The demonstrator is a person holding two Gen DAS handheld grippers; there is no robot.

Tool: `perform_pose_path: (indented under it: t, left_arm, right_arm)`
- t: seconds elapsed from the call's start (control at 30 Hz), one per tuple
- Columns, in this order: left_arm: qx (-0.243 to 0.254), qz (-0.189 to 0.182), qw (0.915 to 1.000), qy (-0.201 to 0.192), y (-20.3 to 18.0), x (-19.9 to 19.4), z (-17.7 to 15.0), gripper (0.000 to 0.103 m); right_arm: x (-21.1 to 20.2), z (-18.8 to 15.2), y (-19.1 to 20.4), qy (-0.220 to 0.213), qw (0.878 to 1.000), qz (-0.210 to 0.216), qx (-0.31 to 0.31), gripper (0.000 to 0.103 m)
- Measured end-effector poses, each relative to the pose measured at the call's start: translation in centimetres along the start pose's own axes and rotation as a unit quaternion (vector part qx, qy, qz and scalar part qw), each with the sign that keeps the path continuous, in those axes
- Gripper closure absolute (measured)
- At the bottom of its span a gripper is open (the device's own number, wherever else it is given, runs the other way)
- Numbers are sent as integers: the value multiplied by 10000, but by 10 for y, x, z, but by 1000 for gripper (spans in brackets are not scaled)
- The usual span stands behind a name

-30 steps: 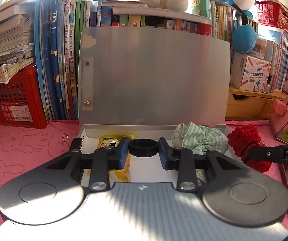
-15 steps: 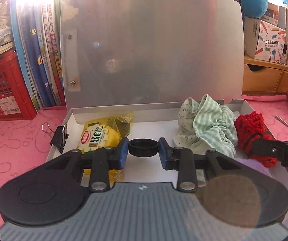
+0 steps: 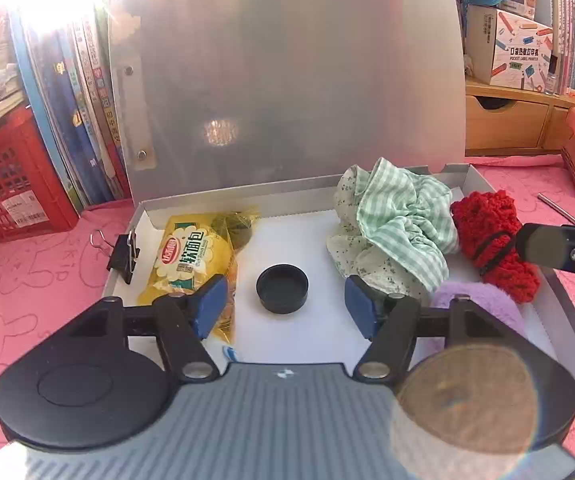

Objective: Organize objects
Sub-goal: 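Open both tools to drop the lid and red toy in the box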

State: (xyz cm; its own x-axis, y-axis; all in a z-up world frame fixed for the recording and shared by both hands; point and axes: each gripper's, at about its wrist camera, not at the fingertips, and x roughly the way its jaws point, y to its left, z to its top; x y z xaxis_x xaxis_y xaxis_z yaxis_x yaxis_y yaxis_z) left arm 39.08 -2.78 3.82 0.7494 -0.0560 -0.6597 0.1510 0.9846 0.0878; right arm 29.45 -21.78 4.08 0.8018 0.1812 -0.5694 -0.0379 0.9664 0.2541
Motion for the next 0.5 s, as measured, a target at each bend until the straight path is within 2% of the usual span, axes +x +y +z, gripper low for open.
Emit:
perform_pose_path:
  t: [0.17, 0.33, 0.5]
  left_arm:
    - [165, 16, 9995, -267, 0, -33, -6, 22]
    - [287, 32, 9984, -492, 2, -63, -15, 19]
    - [301, -154, 9973, -653, 7, -96, -30, 17]
  right_arm:
    - [-31, -6, 9, -180, 9996, 93, -183, 34]
    - [-60, -15, 13, -318, 9987, 204, -328, 30]
    - [-89, -31, 12, -444, 9972, 422, -428, 25]
